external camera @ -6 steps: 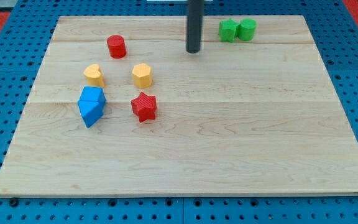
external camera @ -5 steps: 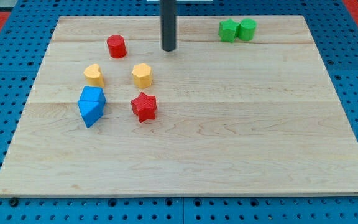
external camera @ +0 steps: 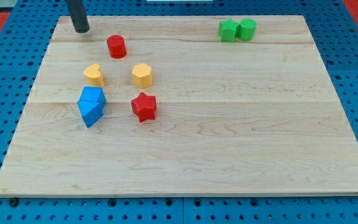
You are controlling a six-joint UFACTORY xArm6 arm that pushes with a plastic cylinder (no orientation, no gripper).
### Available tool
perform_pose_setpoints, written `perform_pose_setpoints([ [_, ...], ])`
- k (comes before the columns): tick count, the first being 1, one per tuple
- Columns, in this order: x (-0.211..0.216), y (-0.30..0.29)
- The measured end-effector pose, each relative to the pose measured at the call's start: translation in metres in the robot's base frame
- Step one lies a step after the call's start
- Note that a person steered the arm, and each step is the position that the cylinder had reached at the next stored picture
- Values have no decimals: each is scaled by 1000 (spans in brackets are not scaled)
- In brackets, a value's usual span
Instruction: Push red circle closer to yellow hexagon
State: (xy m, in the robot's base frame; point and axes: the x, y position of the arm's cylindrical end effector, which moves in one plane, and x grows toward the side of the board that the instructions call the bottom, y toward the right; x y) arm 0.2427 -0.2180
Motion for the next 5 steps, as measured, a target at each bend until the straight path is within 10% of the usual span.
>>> perform_pose_setpoints([
  [5,89,149],
])
